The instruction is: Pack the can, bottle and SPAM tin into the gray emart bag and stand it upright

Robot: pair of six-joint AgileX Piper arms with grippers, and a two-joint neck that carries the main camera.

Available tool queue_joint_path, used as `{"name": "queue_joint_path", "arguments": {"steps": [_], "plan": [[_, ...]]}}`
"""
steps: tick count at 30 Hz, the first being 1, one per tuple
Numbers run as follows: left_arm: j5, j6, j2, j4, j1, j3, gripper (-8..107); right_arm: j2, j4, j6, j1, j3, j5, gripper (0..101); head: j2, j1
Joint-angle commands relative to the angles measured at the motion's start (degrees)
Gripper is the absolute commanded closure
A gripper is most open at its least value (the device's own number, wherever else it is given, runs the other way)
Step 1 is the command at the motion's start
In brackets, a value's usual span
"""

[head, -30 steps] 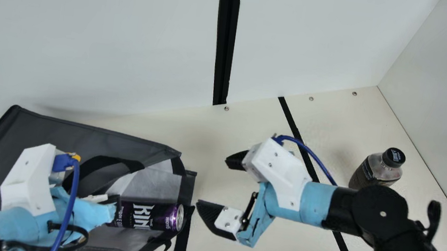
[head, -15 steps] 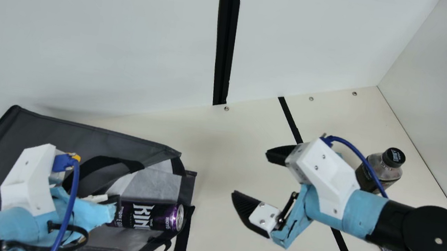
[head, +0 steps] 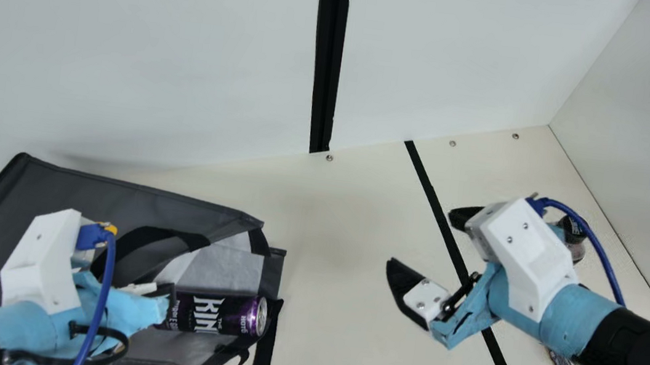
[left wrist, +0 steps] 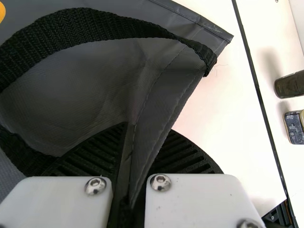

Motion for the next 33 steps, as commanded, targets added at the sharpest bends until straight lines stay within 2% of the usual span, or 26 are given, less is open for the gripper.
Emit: {"name": "queue_joint_path", "arguments": {"steps": [1, 8, 13, 26, 33], "plan": [[0.0, 0.0, 0.0, 0.0, 0.0, 0.0, 107, -0.2, -3.7, 3.4, -0.2, -0.4, -1.2, 6, 0.0, -1.3], [0.0, 0.0, 0.0, 0.0, 0.0, 0.0, 107, -1.2, -13.4, 12.9, -0.7, -2.6, -3.3, 6, 0.0, -1.3], [0.0, 0.0, 0.0, 0.0, 0.0, 0.0, 107, -1.6, -20.7, 20.4, -0.8, -4.8, -3.2, 6, 0.0, -1.3], [0.0, 0.0, 0.0, 0.0, 0.0, 0.0, 107, -1.3, -38.9, 37.0, 0.2, -11.6, 0.2, 6, 0.0, -1.3], [0.0, 0.0, 0.0, 0.0, 0.0, 0.0, 107, -1.1, -46.4, 43.6, 0.8, -14.9, 3.1, 6, 0.0, -1.3]]}}
